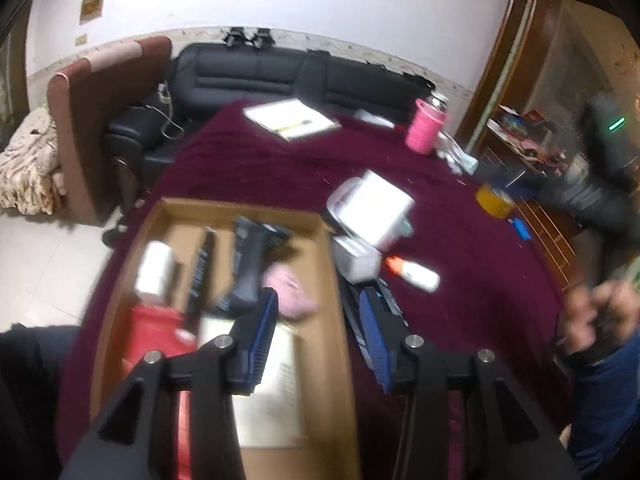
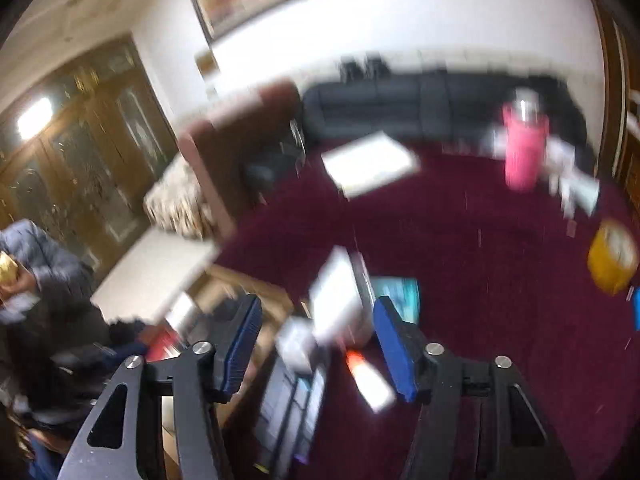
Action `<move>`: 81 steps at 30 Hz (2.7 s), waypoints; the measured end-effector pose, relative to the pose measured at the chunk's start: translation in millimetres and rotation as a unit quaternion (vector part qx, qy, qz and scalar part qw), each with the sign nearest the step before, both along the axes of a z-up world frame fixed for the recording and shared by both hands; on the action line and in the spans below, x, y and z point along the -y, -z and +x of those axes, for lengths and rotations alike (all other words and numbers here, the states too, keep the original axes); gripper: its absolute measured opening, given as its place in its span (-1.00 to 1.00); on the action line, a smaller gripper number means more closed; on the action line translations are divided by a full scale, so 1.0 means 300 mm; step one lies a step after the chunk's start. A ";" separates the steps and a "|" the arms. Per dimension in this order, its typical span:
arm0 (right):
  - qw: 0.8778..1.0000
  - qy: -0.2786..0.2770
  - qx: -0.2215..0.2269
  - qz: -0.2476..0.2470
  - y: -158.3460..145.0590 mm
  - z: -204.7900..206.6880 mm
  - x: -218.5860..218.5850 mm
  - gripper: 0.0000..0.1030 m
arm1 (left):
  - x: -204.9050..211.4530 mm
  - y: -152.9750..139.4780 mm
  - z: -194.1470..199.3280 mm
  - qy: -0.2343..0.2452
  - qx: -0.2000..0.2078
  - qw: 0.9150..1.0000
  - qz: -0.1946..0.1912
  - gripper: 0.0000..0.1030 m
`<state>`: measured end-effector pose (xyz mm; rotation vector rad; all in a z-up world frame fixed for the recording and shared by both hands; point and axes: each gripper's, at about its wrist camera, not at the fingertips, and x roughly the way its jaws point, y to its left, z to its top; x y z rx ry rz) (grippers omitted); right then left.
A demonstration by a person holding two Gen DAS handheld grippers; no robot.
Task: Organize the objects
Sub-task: 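Grasp the white orange-capped bottle with the right gripper while the left gripper grasps a purple-capped marker, then carry the bottle and marker with both grippers over the box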
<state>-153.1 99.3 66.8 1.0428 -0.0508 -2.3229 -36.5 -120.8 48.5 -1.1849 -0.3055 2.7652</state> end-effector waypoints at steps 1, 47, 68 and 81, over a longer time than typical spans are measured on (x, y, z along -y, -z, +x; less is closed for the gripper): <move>1.000 0.000 0.014 0.014 0.061 -0.011 -0.006 -0.02 | -0.027 0.012 0.004 0.008 0.003 1.000 0.004 -0.20; 0.993 0.024 0.116 0.013 0.411 -0.145 -0.152 -0.41 | -0.489 0.317 -0.302 0.032 0.096 0.991 -0.085 -0.48; 0.994 0.018 0.097 0.051 0.403 -0.133 -0.127 -0.41 | -0.535 0.372 -0.294 0.032 0.079 0.989 -0.118 -0.73; 0.994 0.042 0.098 0.011 0.361 -0.137 -0.185 -0.41 | -0.529 0.352 -0.275 0.050 0.046 0.995 -0.071 -0.73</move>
